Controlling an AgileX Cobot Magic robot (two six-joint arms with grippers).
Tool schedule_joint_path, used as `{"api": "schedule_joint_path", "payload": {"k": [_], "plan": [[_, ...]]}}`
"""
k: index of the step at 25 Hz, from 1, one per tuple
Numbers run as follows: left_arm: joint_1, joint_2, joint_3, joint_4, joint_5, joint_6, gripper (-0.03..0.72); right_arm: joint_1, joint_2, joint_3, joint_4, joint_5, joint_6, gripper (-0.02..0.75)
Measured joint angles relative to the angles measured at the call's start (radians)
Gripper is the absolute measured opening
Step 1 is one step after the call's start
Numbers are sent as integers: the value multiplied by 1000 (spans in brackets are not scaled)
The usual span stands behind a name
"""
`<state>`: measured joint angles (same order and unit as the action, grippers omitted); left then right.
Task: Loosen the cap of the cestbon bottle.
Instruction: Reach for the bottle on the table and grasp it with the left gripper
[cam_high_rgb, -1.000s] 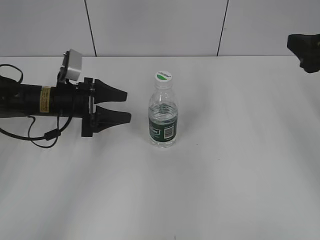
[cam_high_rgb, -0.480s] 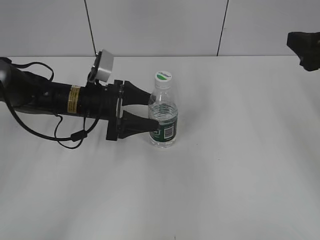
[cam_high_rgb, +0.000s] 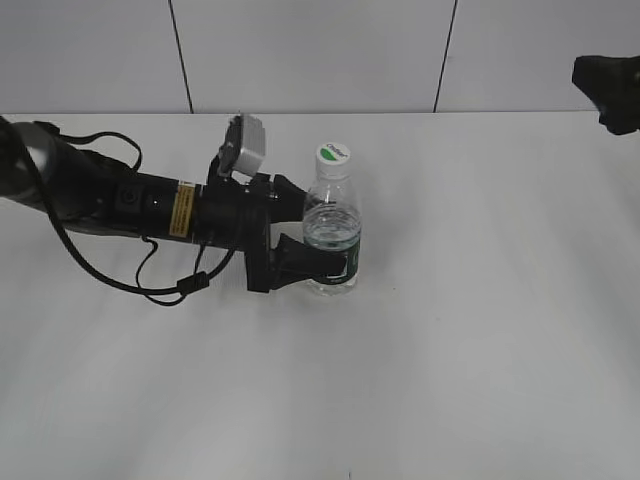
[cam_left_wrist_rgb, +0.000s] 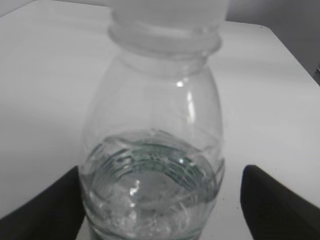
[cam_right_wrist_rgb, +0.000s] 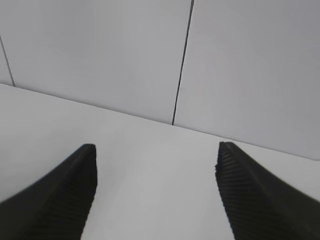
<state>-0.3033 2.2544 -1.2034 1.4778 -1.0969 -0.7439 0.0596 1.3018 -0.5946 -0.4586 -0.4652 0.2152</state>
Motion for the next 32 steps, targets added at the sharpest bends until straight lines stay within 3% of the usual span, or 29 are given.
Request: {"api": "schedule_joint_path", "payload": {"k": [9, 16, 21, 26, 32], "plan": [[-5, 58, -16, -13, 20, -2, 556, 0, 0, -34, -108, 17, 102, 569], [-5, 58, -17, -16, 44, -2, 431, 0, 0, -66, -123, 86, 127, 569], [-5, 58, -17, -16, 46, 1, 426, 3, 24, -103, -129, 151, 165, 569], [-5, 58, -17, -16, 46, 1, 426, 90, 89, -212, -179, 410, 215, 569], [-5, 58, -17, -16, 46, 1, 426, 218, 142, -389, -120, 727, 220, 569]]}}
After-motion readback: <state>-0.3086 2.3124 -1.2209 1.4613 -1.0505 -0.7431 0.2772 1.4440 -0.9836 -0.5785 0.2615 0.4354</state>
